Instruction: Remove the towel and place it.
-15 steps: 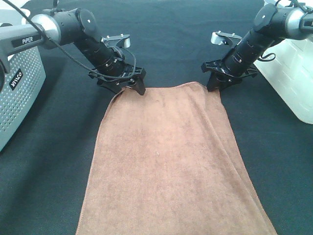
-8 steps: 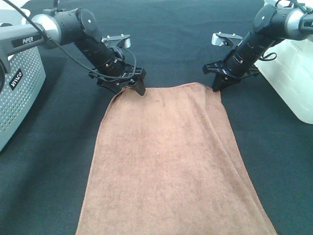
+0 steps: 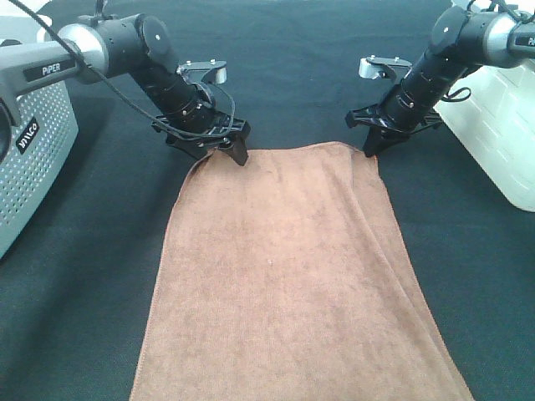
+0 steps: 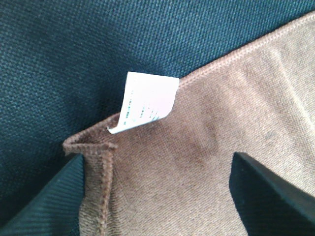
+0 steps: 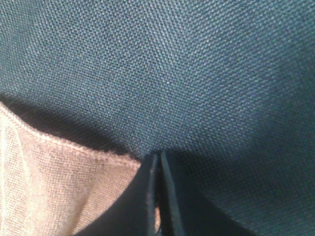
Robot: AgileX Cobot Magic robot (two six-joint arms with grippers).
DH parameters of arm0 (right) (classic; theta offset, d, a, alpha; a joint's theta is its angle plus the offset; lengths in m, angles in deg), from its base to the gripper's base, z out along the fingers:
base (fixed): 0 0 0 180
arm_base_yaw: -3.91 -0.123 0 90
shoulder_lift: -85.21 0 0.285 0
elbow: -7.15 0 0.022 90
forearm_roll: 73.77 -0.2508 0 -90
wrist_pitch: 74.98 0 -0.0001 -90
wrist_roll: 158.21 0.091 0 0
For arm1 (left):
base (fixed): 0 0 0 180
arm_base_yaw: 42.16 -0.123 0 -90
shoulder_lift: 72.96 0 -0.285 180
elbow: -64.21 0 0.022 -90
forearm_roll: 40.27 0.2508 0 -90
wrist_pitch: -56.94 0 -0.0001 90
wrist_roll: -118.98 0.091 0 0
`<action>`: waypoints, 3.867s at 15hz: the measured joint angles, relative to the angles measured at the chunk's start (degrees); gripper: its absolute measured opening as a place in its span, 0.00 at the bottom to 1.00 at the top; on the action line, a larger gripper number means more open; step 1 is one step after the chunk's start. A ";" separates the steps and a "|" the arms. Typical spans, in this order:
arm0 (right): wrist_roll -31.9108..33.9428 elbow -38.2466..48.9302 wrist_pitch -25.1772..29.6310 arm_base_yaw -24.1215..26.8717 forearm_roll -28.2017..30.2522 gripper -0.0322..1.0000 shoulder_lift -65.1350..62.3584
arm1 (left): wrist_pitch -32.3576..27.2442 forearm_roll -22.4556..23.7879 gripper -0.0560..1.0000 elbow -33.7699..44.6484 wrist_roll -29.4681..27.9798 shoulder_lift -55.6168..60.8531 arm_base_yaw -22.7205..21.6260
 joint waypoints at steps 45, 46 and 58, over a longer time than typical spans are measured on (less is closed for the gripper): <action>0.00 -10.03 -31.11 -0.63 7.22 0.03 -0.23 | 39.99 20.23 0.06 -6.02 -5.96 -3.32 -0.17; 0.00 -10.03 -32.09 -0.63 7.16 0.03 -0.11 | 41.60 20.28 0.06 -6.02 -5.96 -3.38 -0.17; 0.00 -10.08 -38.62 -0.63 6.47 0.03 5.21 | 48.99 21.31 0.06 -6.02 -6.07 -7.51 -0.17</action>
